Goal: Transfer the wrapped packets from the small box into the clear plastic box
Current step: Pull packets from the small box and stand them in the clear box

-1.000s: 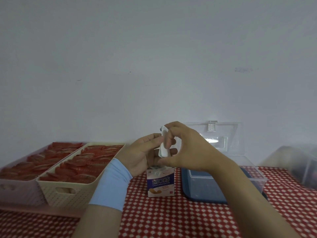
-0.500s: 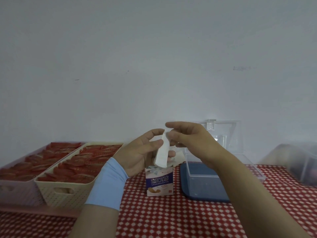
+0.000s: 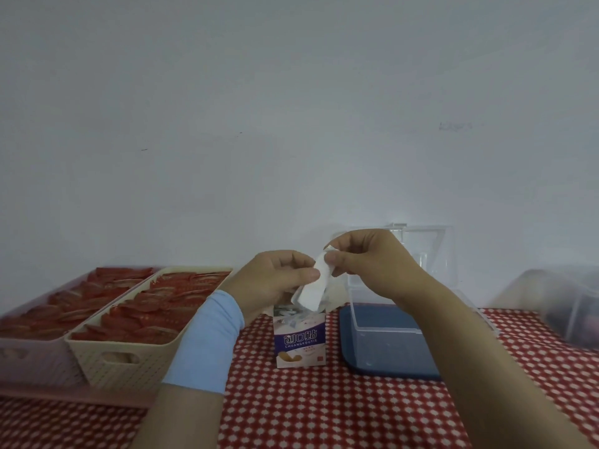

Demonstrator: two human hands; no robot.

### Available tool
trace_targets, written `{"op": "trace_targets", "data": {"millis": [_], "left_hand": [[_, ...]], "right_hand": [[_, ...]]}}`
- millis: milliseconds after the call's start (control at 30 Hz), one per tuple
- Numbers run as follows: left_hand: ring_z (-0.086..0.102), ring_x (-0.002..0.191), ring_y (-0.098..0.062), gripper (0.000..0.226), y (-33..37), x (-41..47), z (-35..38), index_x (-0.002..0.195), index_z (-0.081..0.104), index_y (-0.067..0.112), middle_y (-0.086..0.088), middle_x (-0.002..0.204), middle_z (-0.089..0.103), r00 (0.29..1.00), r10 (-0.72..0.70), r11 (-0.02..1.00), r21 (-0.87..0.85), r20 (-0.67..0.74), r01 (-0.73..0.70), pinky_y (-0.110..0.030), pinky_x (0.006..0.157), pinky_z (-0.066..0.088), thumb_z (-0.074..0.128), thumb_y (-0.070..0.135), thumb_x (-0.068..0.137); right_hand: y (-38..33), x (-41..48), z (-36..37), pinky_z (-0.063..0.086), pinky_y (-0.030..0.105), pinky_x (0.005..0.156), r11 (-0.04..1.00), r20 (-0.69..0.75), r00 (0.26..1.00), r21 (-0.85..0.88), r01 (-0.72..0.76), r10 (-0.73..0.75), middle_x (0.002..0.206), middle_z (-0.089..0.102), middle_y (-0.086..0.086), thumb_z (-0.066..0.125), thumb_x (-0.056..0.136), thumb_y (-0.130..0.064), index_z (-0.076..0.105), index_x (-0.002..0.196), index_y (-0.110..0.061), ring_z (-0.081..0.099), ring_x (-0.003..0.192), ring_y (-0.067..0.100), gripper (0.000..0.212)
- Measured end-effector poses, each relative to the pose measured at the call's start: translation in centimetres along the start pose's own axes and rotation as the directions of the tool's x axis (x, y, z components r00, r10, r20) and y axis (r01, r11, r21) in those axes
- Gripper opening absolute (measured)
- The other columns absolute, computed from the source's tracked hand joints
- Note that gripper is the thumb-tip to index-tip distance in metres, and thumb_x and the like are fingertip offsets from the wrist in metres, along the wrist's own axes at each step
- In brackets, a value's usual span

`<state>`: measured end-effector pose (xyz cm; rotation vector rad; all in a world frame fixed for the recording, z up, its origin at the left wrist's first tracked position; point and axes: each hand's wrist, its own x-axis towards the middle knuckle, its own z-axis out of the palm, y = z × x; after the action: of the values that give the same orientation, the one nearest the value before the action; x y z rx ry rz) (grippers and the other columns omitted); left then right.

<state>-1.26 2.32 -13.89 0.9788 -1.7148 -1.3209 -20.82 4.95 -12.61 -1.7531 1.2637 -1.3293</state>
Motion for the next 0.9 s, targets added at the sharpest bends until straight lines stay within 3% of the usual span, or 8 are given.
{"op": "trace_targets", "data": {"millis": [133, 233, 333, 433, 633, 767, 833, 900], "left_hand": [[0.074, 0.082, -0.025, 0.012, 0.6, 0.1, 0.0, 0.095, 0.076, 0.012, -0.009, 0.09, 0.077, 0.99, 0.051, 0.965, 0.261, -0.13, -0.015, -0.038, 0.075, 0.062, 0.075, 0.009, 0.084], [0.072, 0.069, -0.021, 0.011, 0.6, 0.0, 0.7, 0.094, 0.074, 0.01, -0.01, 0.086, 0.077, 0.986, 0.054, 0.963, 0.27, -0.161, -0.008, -0.029, 0.062, 0.059, 0.074, 0.007, 0.084], [0.071, 0.066, -0.025, 0.011, 0.1, 0.4, 1.1, 0.094, 0.073, 0.008, -0.017, 0.09, 0.075, 0.967, 0.095, 0.972, 0.234, -0.235, -0.039, -0.032, 0.061, 0.061, 0.075, 0.005, 0.083], [0.068, 0.061, -0.02, 0.011, -0.1, 0.5, 1.5, 0.094, 0.072, 0.009, -0.016, 0.093, 0.072, 0.945, 0.132, 0.975, 0.212, -0.299, -0.069, -0.03, 0.057, 0.059, 0.075, 0.006, 0.084], [0.066, 0.058, -0.012, 0.011, 0.1, 0.4, 2.3, 0.098, 0.071, 0.013, -0.008, 0.091, 0.07, 0.955, 0.135, 0.963, 0.26, -0.264, -0.065, -0.027, 0.06, 0.06, 0.073, 0.012, 0.088], [0.062, 0.092, 0.0, 0.021, 0.1, 0.0, 2.1, 0.107, 0.069, 0.03, 0.015, 0.102, 0.069, 0.955, 0.179, 0.837, 0.546, -0.236, -0.022, -0.009, 0.07, 0.043, 0.072, 0.035, 0.088], [0.053, 0.111, -0.002, 0.044, 0.4, -0.3, 1.8, 0.121, 0.06, 0.037, 0.021, 0.117, 0.061, 0.966, 0.196, 0.739, 0.673, -0.17, -0.031, -0.014, 0.085, 0.042, 0.076, 0.044, 0.081], [0.039, 0.131, -0.009, 0.077, 0.6, -0.4, 1.7, 0.14, 0.043, 0.04, 0.017, 0.14, 0.046, 0.985, 0.159, 0.546, 0.837, -0.069, -0.03, -0.028, 0.105, 0.035, 0.08, 0.052, 0.073]], "right_hand": [[0.4, 0.1, 0.5, 0.06, 0.031, 0.075, 1.0, -0.033, 0.999, -0.01, 0.005, -0.005, 0.083, 0.077, 0.004, 0.072, 0.09, -0.008, 0.076, 0.09, -0.011, 0.071, 0.069, 0.015, 0.005], [0.5, 0.2, 0.9, 0.061, 0.03, 0.07, 0.998, -0.087, 0.996, 0.056, -0.017, 0.021, 0.086, 0.076, 0.007, 0.073, 0.089, -0.007, 0.075, 0.098, -0.013, 0.071, 0.067, 0.014, 0.011], [0.8, 0.1, 1.0, 0.061, 0.031, 0.07, 0.974, -0.03, 0.99, 0.187, -0.127, 0.134, 0.088, 0.075, 0.009, 0.075, 0.088, -0.008, 0.072, 0.11, -0.011, 0.074, 0.073, 0.017, 0.023], [1.3, -0.1, 0.9, 0.062, 0.033, 0.075, 0.956, 0.071, 0.974, 0.189, -0.223, 0.214, 0.086, 0.077, 0.011, 0.074, 0.089, -0.01, 0.075, 0.1, -0.003, 0.073, 0.073, 0.018, 0.012], [1.7, -0.3, 0.7, 0.061, 0.035, 0.074, 0.948, 0.059, 0.97, 0.203, -0.243, 0.236, 0.078, 0.072, 0.018, 0.071, 0.091, -0.008, 0.073, 0.087, 0.0, 0.068, 0.068, 0.019, 0.009], [2.5, -0.4, 0.3, 0.063, 0.042, 0.078, 0.941, 0.005, 0.959, 0.189, -0.279, 0.283, 0.077, 0.073, 0.013, 0.07, 0.092, -0.008, 0.072, 0.088, 0.001, 0.069, 0.067, 0.021, 0.01], [2.8, -0.4, -0.3, 0.063, 0.043, 0.078, 0.931, -0.044, 0.946, 0.201, -0.305, 0.32, 0.085, 0.075, 0.017, 0.068, 0.093, -0.008, 0.07, 0.093, 0.002, 0.072, 0.071, 0.025, 0.011], [3.0, -0.3, -0.8, 0.063, 0.041, 0.075, 0.924, -0.087, 0.934, 0.203, -0.325, 0.347, 0.088, 0.075, 0.018, 0.068, 0.093, -0.009, 0.069, 0.095, 0.002, 0.073, 0.072, 0.026, 0.012]]}}
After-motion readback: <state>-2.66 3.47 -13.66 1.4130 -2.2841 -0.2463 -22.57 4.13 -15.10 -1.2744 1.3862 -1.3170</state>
